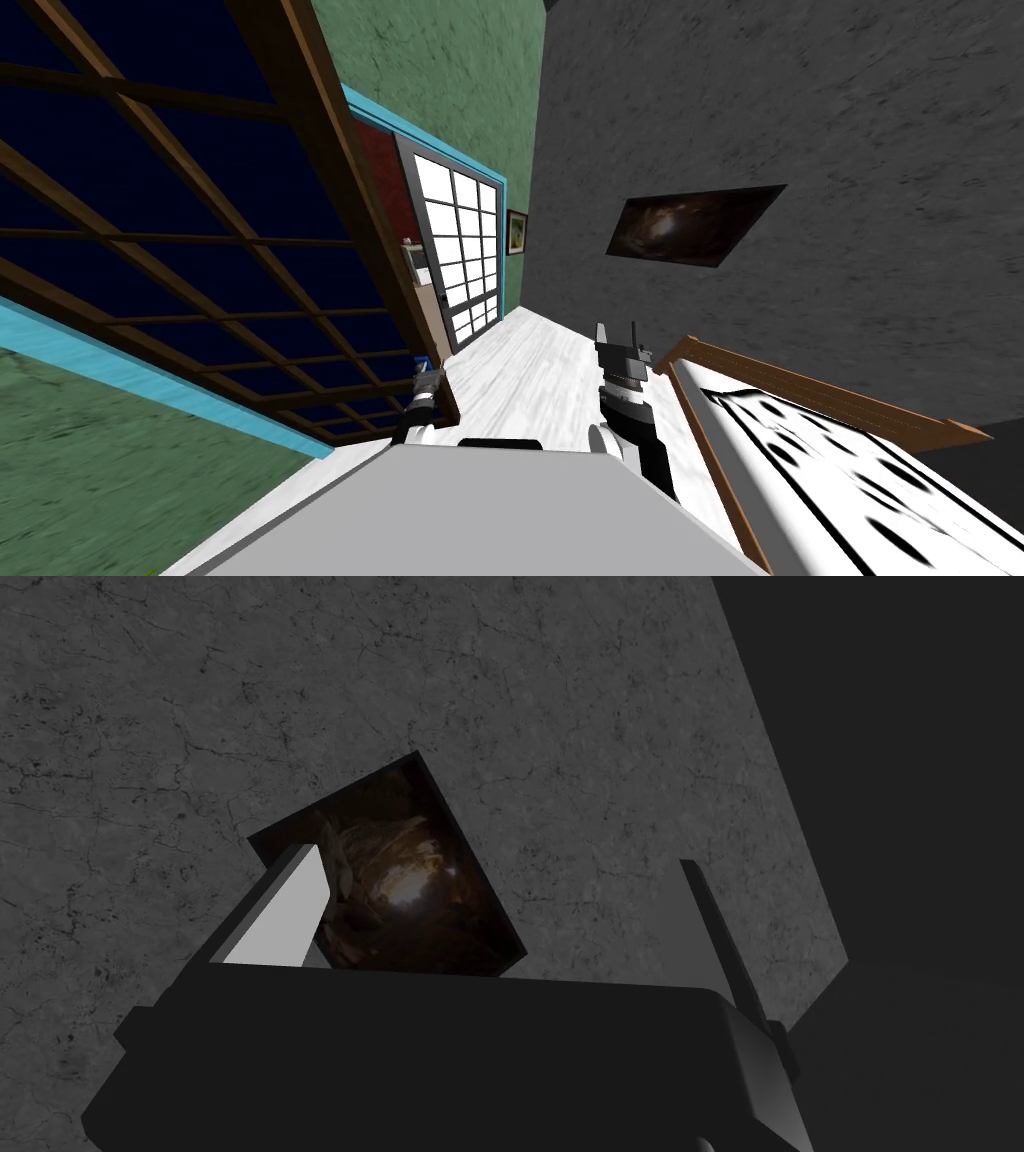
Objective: Pull the door open
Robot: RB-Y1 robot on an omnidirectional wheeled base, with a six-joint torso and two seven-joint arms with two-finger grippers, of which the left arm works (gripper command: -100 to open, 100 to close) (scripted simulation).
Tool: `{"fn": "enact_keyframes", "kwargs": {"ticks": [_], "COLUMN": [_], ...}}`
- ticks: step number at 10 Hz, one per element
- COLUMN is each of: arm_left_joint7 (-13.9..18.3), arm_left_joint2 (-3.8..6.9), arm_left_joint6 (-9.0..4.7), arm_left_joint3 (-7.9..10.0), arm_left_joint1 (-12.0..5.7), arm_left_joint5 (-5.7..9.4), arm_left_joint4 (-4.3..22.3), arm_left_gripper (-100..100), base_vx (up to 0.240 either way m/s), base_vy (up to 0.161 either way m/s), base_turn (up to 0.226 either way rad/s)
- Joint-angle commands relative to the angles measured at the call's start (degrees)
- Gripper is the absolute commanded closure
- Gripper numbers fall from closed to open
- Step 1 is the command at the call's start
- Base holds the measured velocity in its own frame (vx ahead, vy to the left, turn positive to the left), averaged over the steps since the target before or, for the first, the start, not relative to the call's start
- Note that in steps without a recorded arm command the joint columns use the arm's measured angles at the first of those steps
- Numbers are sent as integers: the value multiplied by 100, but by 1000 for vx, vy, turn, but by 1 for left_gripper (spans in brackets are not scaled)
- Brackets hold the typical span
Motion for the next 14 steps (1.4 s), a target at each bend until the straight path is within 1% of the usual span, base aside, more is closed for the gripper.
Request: {"fn": "enact_keyframes", "kwargs": {"ticks": [1, 2, 3, 4, 5, 6, 7, 8, 9, 10, 11, 12, 13, 14], "arm_left_joint7": [208, 361, 441, 384, 618, 674, 787, 843, 982, 1048, 1048, 1029, 1029, 1029], "arm_left_joint2": [71, 72, 73, 19, 156, 200, 290, 334, 444, 496, 496, 435, 435, 435], "arm_left_joint6": [-21, -21, -21, -52, -241, -291, -394, -444, -571, -630, -630, -632, -632, -632], "arm_left_joint3": [14, -23, -43, -94, -120, -119, -116, -115, -112, -111, -111, -175, -175, -175], "arm_left_joint1": [31, 22, 17, -78, 36, 72, 146, 181, 272, 314, 314, 260, 260, 260], "arm_left_joint5": [91, 149, 180, 117, 125, 130, 140, 144, 156, 162, 162, 121, 121, 121], "arm_left_joint4": [79, 62, 53, 65, 156, 183, 237, 264, 331, 363, 363, 286, 286, 286], "arm_left_gripper": [-100, -100, -100, -100, -100, -100, -100, -100, -100, -100, -100, -100, 100, 100], "base_vx": [-85, -90, -88, -37, 13, 34, 45, 36, 25, 28, 24, 9, -3, -6], "base_vy": [20, 14, 17, -13, -1, 20, 15, 39, 55, 56, 32, -11, -12, 7], "base_turn": [-66, -93, -61, -62, -210, -157, -123, -79, -117, -117, -5, -37, 7, 32]}}
